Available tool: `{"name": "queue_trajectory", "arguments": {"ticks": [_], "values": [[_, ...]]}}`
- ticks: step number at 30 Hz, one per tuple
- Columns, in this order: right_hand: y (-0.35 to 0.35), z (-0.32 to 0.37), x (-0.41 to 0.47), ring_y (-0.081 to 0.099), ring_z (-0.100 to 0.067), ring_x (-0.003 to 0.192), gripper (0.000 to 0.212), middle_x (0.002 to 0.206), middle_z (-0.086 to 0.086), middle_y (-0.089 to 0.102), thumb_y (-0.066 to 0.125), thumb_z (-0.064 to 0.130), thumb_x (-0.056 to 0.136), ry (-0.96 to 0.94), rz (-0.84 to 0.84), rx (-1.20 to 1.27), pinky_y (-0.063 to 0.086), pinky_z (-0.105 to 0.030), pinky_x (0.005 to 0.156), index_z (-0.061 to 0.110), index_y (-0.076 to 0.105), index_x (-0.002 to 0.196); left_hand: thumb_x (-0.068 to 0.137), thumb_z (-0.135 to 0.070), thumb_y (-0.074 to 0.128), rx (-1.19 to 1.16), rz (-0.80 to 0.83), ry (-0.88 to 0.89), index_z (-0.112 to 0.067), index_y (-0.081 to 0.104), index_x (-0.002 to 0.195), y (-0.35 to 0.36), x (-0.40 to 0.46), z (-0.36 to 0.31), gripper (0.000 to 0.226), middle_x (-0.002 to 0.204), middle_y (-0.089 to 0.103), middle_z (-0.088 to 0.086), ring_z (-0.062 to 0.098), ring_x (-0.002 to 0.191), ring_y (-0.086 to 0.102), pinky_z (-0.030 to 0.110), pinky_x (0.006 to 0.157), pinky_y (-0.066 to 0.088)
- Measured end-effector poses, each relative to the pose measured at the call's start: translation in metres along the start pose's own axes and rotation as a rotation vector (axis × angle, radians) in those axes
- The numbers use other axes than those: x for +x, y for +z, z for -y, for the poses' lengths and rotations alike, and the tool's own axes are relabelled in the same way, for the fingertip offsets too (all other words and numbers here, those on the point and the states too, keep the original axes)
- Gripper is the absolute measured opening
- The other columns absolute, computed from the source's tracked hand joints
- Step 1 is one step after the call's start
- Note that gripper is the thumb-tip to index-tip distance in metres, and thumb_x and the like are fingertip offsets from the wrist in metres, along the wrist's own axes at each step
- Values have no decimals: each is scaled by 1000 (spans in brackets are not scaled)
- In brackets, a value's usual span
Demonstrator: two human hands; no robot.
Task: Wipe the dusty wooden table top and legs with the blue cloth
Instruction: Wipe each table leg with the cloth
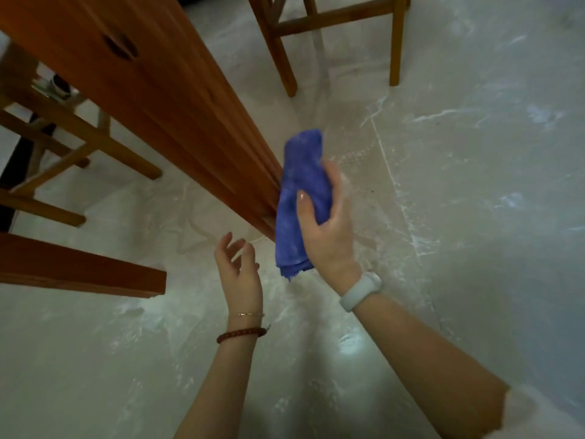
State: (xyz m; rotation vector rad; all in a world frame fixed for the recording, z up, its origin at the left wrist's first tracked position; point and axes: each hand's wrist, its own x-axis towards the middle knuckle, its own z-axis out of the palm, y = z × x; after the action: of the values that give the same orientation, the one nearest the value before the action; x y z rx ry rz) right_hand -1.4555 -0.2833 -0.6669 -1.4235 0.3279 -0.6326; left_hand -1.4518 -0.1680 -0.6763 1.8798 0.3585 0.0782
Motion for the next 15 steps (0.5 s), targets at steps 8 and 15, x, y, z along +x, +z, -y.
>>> {"name": "queue_trajectory", "arguments": {"ticks": [8, 15], "values": [[-69, -76, -31, 58, -34, 98, 25, 103, -17, 60, 45, 18, 90, 678, 607, -774, 39, -31, 72, 6, 51, 111, 93, -15, 45, 41, 52, -166, -18, 36, 129, -3, -13, -11, 37, 115, 48, 2, 20, 103, 51, 37, 91, 45], [-109, 80, -24, 54, -33, 90, 29, 99, -20, 55, 46, 13, 91, 754, 512, -685, 36, -32, 70, 3, 47, 119, 90, -28, 51, 699, 541, -122, -12, 41, 131, -23, -78, -89, 45, 135, 42, 12, 26, 123, 42, 36, 105, 34]]}}
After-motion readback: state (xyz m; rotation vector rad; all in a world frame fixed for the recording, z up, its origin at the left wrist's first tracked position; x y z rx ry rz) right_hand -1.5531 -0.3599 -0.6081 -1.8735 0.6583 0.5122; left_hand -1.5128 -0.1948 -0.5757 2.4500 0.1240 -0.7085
